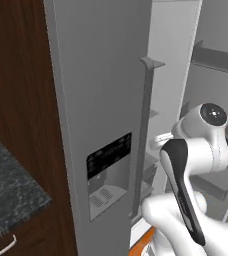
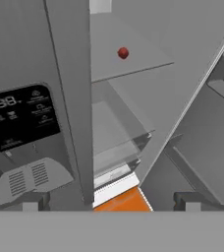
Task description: Take the strawberry from the fridge and place it on top of the pancake, located on the dining counter.
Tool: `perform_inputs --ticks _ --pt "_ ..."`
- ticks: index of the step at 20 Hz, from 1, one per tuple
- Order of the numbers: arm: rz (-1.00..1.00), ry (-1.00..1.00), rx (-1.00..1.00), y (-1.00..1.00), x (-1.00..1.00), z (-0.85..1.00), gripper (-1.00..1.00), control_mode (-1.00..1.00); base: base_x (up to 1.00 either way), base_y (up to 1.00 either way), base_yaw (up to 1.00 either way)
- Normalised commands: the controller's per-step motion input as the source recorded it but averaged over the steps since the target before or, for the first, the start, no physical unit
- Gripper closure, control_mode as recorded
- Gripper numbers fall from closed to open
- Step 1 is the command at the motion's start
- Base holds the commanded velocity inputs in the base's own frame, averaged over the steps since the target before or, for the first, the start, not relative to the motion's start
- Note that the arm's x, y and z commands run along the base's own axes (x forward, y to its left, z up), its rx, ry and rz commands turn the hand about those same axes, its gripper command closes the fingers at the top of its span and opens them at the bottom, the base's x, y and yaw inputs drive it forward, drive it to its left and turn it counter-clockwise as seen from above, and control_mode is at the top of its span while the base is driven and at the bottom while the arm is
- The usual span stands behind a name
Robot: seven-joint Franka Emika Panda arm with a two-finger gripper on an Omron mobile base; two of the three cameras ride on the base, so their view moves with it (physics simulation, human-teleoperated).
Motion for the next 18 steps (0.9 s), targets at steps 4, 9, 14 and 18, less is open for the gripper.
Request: perform_inputs --ticks 4,9,14,18 --pt "0.0 0.0 0.0 0.0 0.0 0.0 -1.0 1.0 0.28 -0.44 0.21" --pt "0.0 0.0 0.0 0.0 0.0 0.0 -1.0 1.0 0.32 -0.37 0.22" --pt "0.0 0.0 0.0 0.0 0.0 0.0 -1.0 1.0 0.34 -0.3 0.24" --pt "0.0 0.0 0.0 0.0 0.0 0.0 -1.0 1.0 0.39 -0.2 0.24"
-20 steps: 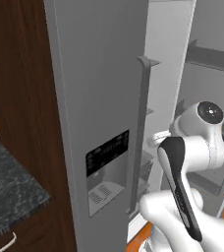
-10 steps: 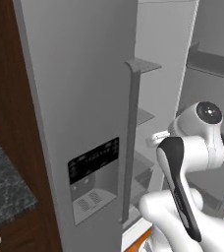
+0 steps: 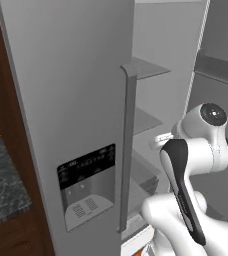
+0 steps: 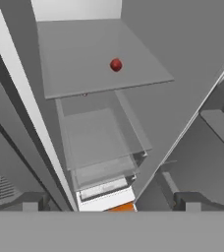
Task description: Take the strawberry from the fridge and place it on top of the pancake, located on the dining counter.
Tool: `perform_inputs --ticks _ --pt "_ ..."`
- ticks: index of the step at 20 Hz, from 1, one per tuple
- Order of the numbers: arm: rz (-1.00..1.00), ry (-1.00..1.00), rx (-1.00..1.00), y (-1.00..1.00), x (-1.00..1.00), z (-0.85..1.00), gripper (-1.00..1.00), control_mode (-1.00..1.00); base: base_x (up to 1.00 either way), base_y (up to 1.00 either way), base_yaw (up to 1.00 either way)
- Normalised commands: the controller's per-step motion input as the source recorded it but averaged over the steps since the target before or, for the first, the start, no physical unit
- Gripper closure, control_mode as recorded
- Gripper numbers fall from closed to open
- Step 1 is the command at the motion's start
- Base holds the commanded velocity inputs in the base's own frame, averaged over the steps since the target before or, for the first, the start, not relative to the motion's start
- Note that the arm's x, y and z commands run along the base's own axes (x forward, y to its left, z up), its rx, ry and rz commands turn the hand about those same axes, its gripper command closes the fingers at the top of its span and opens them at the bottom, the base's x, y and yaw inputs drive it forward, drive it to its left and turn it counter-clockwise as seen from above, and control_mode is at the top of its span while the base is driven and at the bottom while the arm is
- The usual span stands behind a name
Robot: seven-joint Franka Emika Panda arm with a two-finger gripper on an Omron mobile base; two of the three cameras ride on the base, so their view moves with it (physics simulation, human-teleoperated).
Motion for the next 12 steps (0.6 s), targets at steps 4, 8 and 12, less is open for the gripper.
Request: perform_inputs --ticks 4,8,12 --pt "0.0 0.0 0.0 0.0 0.0 0.0 -1.0 1.0 0.39 -0.14 0.25" --pt "0.0 0.0 0.0 0.0 0.0 0.0 -1.0 1.0 0.4 -0.11 0.25" --pt "0.0 0.0 0.0 0.0 0.0 0.0 -1.0 1.0 0.39 -0.14 0.22"
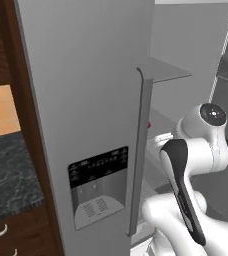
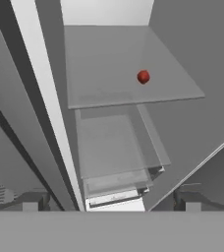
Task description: Take the strawberry from the fridge and place it on top of the pancake, located on the dining counter.
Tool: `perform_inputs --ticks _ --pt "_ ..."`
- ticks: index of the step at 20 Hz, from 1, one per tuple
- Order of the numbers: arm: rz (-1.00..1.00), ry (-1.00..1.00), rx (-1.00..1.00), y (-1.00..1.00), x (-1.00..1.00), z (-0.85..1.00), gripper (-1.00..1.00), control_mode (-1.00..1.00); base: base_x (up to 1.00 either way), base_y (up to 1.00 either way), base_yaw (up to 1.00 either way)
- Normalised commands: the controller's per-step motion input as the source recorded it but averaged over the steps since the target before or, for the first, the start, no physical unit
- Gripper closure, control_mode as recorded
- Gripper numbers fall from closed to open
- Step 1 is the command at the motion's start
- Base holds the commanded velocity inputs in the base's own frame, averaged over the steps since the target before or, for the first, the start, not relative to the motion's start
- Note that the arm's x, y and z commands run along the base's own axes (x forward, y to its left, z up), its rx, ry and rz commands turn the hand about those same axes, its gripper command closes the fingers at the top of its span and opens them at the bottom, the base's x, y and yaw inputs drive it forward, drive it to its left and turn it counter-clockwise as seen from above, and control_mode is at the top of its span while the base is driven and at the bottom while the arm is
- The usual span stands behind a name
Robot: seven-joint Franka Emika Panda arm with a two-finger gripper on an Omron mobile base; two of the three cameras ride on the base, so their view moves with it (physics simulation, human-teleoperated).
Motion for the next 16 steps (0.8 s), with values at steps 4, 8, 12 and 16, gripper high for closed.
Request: perform_inputs --ticks 4,8,12,16 --pt "0.0 0.0 0.0 0.0 0.0 0.0 -1.0 1.0 0.21 -0.07 0.12" --pt "0.0 0.0 0.0 0.0 0.0 0.0 -1.0 1.0 0.34 -0.26 0.06" --pt "0.0 0.0 0.0 0.0 0.0 0.0 -1.0 1.0 0.44 -0.35 0.15" --pt "0.0 0.0 0.0 0.0 0.0 0.0 -1.0 1.0 0.44 -0.33 0.17"
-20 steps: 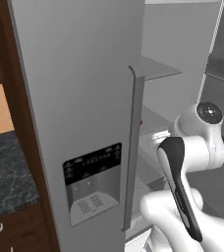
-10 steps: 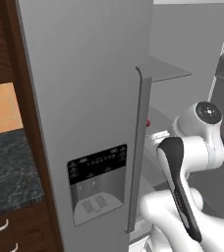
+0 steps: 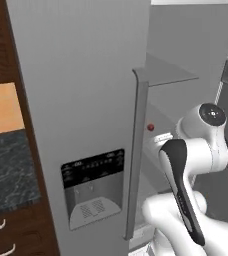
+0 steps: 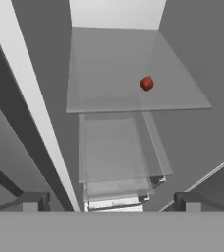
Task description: Take the strawberry from the fridge and place it on top of the pancake, located on the dining counter.
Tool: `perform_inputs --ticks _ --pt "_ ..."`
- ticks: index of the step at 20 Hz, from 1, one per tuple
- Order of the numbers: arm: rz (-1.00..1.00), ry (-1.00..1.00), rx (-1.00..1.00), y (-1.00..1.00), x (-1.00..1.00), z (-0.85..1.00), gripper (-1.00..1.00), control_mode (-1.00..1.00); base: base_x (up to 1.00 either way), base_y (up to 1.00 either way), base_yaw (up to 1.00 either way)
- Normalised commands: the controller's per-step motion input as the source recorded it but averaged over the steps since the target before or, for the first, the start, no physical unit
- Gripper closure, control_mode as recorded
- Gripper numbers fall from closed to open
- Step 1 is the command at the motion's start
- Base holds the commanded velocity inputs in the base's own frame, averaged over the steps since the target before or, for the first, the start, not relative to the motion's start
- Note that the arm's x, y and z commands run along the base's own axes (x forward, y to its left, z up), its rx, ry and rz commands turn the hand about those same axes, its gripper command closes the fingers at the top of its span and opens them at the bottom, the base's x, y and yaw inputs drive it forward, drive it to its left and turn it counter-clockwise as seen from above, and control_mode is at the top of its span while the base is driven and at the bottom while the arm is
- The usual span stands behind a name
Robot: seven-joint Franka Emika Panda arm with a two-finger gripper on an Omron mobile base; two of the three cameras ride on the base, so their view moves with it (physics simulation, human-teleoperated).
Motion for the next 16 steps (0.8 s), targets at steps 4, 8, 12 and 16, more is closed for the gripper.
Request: perform_inputs --ticks 4,8,12,16 --pt "0.0 0.0 0.0 0.0 0.0 0.0 -1.0 1.0 0.48 -0.44 0.18" --pt "0.0 0.0 0.0 0.0 0.0 0.0 -1.0 1.0 0.59 -0.2 0.15" --pt "0.0 0.0 0.0 0.0 0.0 0.0 -1.0 1.0 0.64 -0.18 0.11" --pt "0.0 0.0 0.0 0.0 0.0 0.0 -1.0 1.0 0.45 -0.12 0.01"
